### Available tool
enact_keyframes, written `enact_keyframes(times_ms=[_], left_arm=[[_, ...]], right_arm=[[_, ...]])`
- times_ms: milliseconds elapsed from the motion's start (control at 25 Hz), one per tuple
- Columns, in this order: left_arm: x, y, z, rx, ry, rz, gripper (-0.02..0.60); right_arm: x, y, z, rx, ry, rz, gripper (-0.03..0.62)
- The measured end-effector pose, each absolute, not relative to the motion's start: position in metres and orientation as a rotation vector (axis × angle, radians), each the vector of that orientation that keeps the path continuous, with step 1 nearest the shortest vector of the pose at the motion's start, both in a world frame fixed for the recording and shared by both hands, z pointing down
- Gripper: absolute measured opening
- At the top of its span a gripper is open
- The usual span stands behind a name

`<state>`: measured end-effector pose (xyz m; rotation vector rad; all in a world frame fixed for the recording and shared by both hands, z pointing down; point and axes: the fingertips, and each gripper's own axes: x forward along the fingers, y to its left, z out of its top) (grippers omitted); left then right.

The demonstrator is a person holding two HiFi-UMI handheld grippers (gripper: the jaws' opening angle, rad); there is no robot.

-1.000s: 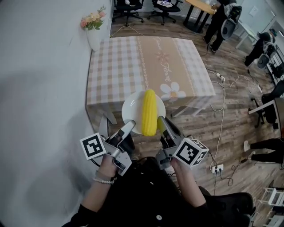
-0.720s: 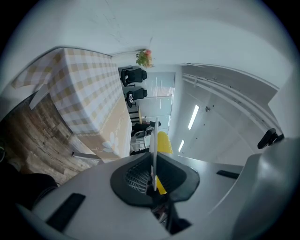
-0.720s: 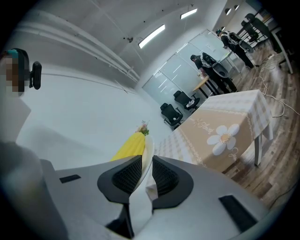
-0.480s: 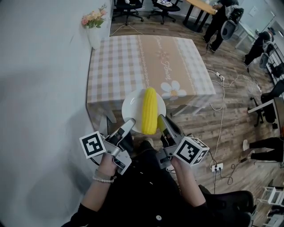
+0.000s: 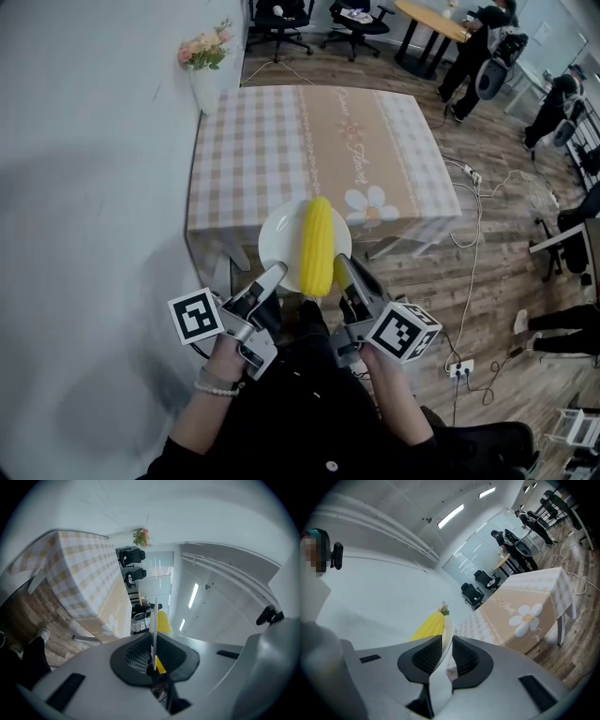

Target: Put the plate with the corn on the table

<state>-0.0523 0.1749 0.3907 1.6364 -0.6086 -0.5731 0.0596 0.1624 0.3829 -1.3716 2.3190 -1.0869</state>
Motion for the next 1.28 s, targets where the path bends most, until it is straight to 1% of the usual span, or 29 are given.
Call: enact_keyframes(times_ms=[600,800,1040,1280], left_arm=[[-0.045,0.122,0.394,1.630,-0.649,-0.575,0.031],[-0.042,0.080,0.383,1.617,-0.661,-0.577,0.031],[-0.040,0.067,0.399,1.606,-0.693,-0.603,0.031],[-0.034,0.027,0.397,1.595,-0.725,-0.624,0.031]], right_arm=[[0.066,0.106,0.388,-1.322,2.360,-1.121,0.098],[0.068,0.062,0.378,-1.313,2.368,-1.144,0.098],[0.070,0.044,0.393,-1.282,2.411,-1.159,0.098],[0.075,0.001,0.391,-1.250,2.448,-1.178,0.098]])
